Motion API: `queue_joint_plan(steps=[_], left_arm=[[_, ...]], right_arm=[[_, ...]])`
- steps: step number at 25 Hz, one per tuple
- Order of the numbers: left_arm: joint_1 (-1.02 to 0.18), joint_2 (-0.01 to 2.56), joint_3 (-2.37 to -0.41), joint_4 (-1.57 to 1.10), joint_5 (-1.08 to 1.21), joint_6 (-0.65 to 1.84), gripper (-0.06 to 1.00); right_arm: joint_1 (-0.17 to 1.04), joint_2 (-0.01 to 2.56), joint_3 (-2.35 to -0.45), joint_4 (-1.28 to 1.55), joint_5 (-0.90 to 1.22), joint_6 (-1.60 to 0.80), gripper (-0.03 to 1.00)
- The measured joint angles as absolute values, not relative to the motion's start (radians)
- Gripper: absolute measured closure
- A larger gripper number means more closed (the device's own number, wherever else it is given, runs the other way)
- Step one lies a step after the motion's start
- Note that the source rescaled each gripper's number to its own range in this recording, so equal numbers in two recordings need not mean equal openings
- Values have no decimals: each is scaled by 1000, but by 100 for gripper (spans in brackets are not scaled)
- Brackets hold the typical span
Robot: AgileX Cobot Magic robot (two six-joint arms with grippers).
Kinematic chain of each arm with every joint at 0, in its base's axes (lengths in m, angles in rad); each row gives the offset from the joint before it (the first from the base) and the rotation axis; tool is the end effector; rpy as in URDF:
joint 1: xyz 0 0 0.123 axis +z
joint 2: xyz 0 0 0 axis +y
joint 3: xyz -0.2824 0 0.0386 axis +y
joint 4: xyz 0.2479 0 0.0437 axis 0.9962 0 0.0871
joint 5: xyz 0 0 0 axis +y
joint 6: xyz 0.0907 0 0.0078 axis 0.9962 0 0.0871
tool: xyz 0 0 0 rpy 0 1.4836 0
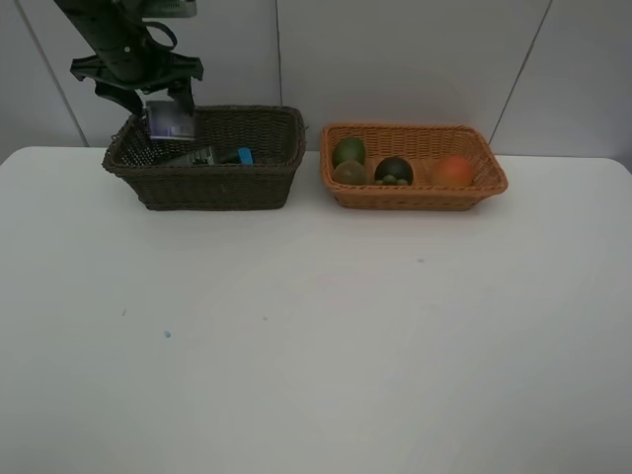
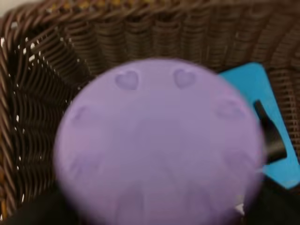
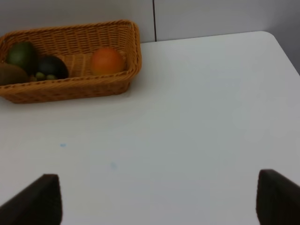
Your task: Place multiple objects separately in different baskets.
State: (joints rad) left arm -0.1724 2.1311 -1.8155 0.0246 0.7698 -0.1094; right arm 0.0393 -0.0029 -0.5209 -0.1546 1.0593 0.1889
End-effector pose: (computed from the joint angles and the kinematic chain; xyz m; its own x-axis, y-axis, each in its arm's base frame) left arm 0.4744 -0.0810 0.2297 -0.8394 0.0532 -0.5410 0.0859 0.9957 -0.0353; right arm -0.0078 -0.0125 0.2838 -0.4165 0.0952 -0.9041 0.1300 0.9905 0.0444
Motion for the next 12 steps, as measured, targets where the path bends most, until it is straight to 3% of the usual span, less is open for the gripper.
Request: queue_joint_plan(steps=[12], left_arm=[[-172, 2131, -1816, 25, 751, -111, 0]], right_arm=[[39, -3, -521, -155, 1059, 189, -3]])
